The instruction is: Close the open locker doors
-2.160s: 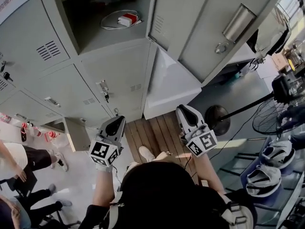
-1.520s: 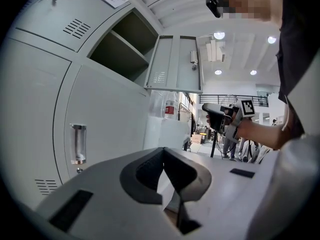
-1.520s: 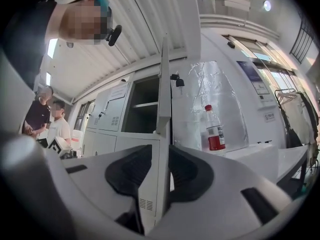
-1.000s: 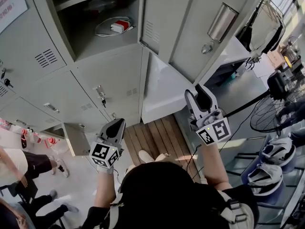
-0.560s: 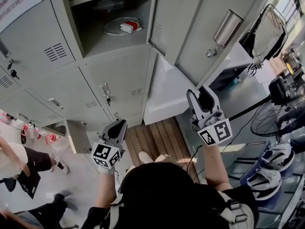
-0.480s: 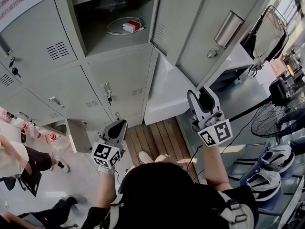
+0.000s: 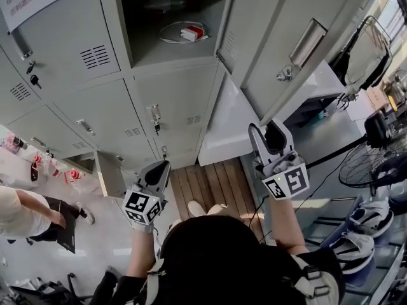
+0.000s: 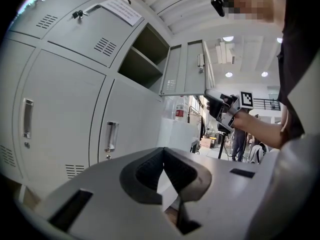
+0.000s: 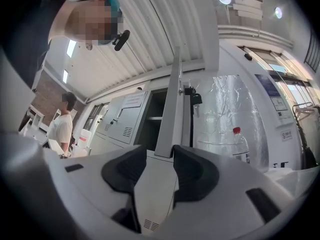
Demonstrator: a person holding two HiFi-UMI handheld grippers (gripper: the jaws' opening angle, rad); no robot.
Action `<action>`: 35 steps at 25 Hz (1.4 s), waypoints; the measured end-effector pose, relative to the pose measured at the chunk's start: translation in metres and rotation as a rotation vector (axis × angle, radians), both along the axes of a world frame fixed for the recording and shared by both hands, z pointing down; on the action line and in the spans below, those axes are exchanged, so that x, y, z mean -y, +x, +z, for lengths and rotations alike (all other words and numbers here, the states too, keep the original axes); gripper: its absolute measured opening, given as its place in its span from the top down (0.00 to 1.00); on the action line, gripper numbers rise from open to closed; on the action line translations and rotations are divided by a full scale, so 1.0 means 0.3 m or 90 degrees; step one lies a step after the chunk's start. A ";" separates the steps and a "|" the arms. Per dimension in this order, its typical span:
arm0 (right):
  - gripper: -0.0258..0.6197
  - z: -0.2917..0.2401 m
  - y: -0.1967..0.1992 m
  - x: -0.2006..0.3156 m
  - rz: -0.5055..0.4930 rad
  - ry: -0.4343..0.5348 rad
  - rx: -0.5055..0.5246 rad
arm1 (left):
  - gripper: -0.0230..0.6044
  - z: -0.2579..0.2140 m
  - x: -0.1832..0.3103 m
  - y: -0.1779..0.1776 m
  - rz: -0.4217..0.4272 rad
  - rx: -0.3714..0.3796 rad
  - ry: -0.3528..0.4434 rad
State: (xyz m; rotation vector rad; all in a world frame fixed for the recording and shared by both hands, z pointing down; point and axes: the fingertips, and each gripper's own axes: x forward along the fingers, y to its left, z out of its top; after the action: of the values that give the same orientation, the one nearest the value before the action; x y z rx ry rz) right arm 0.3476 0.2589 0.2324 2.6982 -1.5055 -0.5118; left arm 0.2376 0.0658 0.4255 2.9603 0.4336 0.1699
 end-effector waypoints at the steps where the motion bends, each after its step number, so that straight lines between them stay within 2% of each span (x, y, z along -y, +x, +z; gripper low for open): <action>1: 0.71 -0.002 -0.008 0.011 -0.004 0.000 -0.001 | 0.95 -0.001 0.007 -0.009 -0.003 0.000 0.000; 10: 0.71 -0.009 -0.078 0.131 -0.047 -0.001 -0.013 | 0.95 0.008 0.087 -0.097 -0.043 0.004 0.000; 25: 0.69 -0.021 -0.161 0.383 -0.168 -0.019 -0.032 | 0.95 0.031 0.246 -0.271 -0.164 0.015 -0.011; 35: 0.69 -0.036 -0.165 0.533 -0.241 -0.009 -0.033 | 0.95 0.035 0.337 -0.361 -0.250 0.018 -0.012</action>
State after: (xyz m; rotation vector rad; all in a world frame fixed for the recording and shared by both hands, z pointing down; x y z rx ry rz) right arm 0.2981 0.0991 0.2217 2.3705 -2.0052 -0.5690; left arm 0.1295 -0.0354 0.4362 2.9463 -0.1511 0.1606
